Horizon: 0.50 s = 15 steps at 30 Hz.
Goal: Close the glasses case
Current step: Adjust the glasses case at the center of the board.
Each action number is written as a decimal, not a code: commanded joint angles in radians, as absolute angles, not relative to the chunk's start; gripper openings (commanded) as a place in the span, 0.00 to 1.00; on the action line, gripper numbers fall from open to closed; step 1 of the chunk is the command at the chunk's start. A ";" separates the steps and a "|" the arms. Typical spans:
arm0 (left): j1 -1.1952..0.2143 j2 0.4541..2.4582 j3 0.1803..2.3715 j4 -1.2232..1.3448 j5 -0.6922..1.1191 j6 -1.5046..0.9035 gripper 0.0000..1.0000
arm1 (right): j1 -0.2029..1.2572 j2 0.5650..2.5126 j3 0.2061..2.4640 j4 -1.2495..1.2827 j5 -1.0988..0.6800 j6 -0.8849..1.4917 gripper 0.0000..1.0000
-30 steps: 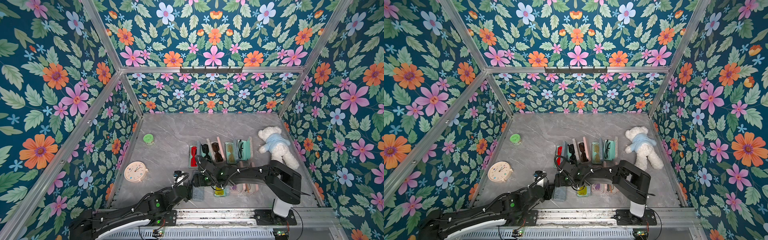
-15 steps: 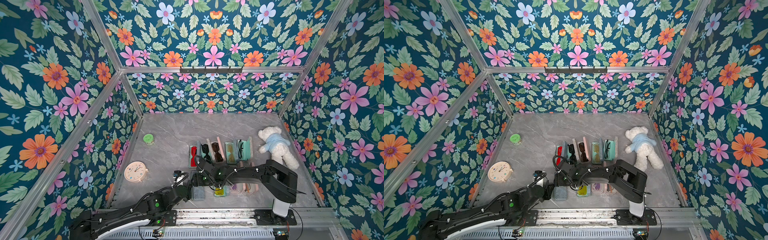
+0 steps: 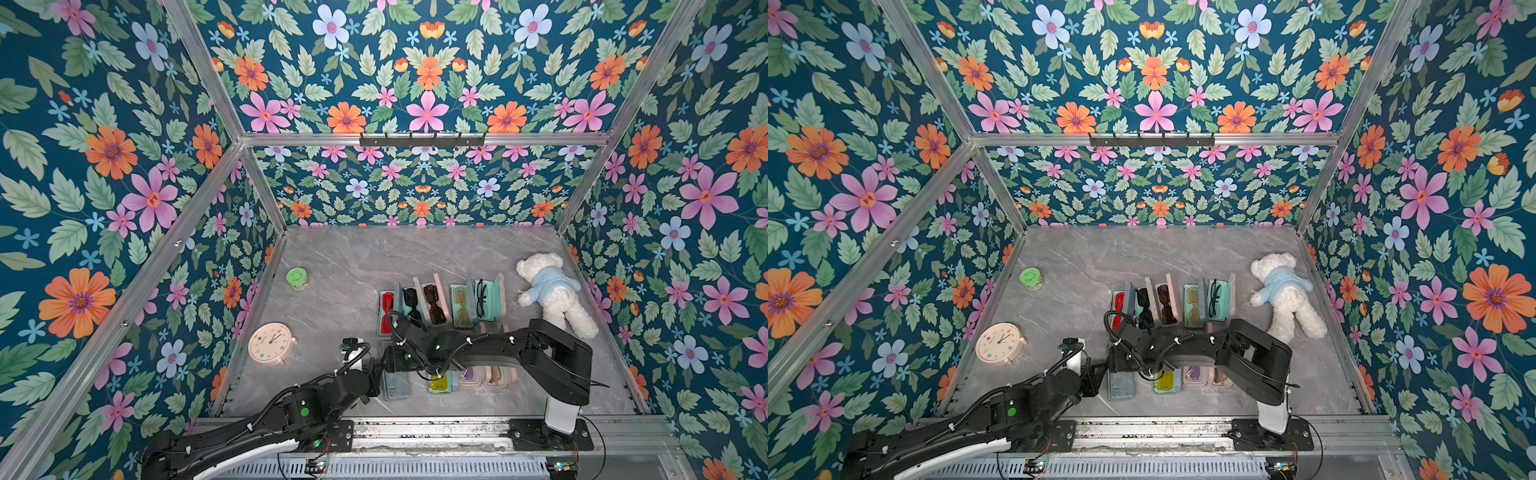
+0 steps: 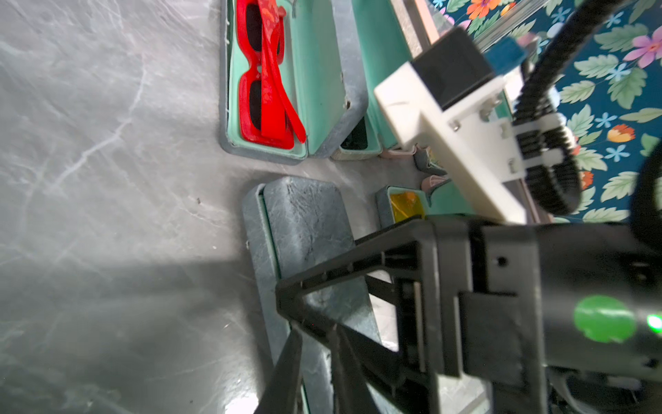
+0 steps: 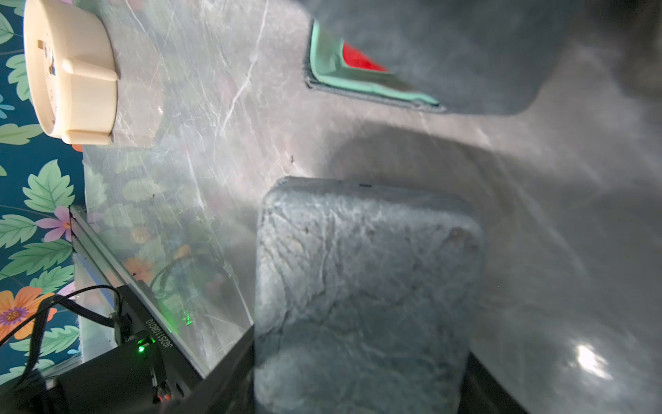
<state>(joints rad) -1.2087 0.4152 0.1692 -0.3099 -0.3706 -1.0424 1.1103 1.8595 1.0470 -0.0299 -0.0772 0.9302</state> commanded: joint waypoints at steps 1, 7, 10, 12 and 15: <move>-1.209 0.386 0.182 -0.364 -0.406 -1.040 0.19 | 1.111 1.879 1.039 -0.118 -0.048 0.932 0.68; -1.209 0.352 0.192 -0.409 -0.419 -1.048 0.20 | 1.112 1.877 1.039 -0.094 -0.067 0.943 0.72; -1.209 0.354 0.192 -0.418 -0.420 -1.055 0.23 | 1.112 1.867 1.028 -0.061 -0.084 0.949 0.76; -1.209 0.353 0.194 -0.427 -0.422 -1.061 0.25 | 1.112 1.860 1.021 -0.038 -0.093 0.954 0.77; -1.209 0.348 0.196 -0.443 -0.425 -1.065 0.30 | 1.112 1.844 1.014 -0.011 -0.112 0.957 0.81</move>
